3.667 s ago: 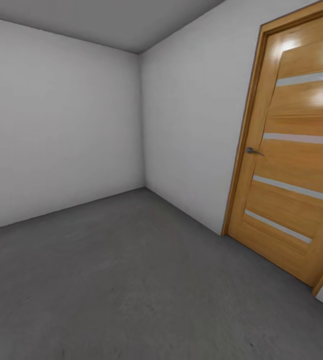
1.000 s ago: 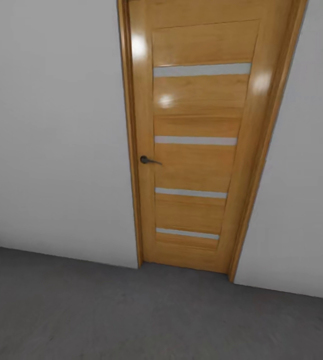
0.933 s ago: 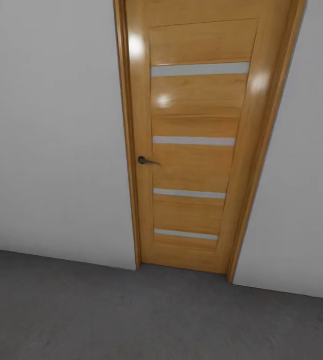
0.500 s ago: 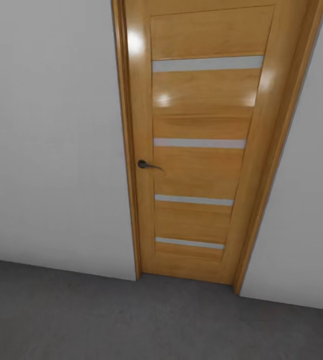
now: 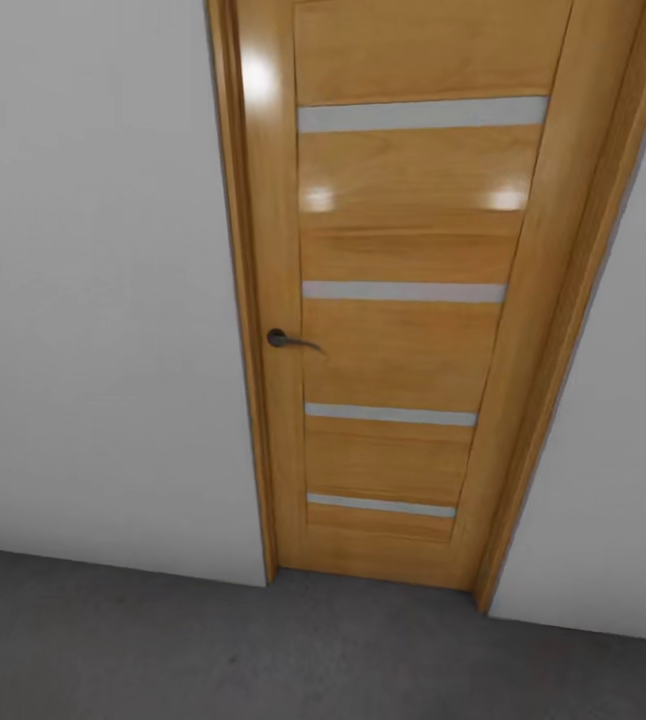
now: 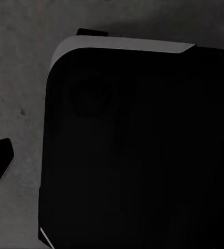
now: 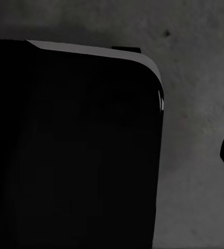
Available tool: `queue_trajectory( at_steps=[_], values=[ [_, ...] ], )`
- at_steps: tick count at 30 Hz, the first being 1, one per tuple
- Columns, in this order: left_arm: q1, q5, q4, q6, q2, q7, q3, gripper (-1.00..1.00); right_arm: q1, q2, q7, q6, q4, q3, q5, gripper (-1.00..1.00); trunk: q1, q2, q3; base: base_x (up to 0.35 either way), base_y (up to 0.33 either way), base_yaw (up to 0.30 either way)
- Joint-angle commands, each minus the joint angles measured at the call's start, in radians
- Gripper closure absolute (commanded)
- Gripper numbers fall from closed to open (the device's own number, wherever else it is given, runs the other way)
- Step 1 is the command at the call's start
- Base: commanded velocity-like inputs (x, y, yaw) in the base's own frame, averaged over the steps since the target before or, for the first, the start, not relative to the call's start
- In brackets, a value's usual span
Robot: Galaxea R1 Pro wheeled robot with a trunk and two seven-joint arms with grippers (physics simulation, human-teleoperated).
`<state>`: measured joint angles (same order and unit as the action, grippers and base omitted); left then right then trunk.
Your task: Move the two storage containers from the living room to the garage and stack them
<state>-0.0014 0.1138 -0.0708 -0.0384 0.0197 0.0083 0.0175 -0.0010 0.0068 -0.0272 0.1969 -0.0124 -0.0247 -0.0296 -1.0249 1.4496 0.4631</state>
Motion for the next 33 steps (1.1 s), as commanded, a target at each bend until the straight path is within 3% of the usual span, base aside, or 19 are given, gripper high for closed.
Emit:
queue_trajectory(
  at_steps=[1, 25, 33],
  values=[
    [0.000, 0.008, 0.000, -0.003, 0.000, 0.001, 0.001, -1.00, -0.001, 0.000, -0.003, 0.004, -0.001, -0.002, -0.003, -1.00, 0.000, 0.000, 0.001, 0.038, 0.000, -0.272],
    [0.000, 0.007, 0.000, -0.003, 0.000, 0.001, 0.001, -1.00, -0.001, 0.001, -0.003, 0.004, -0.001, -0.004, -0.003, -1.00, 0.000, 0.000, 0.001, 0.004, 0.000, -0.287],
    [0.000, 0.007, 0.000, -0.003, 0.000, 0.001, 0.001, -1.00, -0.001, -0.001, -0.002, 0.004, -0.001, -0.007, -0.005, -1.00, 0.000, 0.000, 0.001, 0.000, 0.000, -0.110]
  ],
)
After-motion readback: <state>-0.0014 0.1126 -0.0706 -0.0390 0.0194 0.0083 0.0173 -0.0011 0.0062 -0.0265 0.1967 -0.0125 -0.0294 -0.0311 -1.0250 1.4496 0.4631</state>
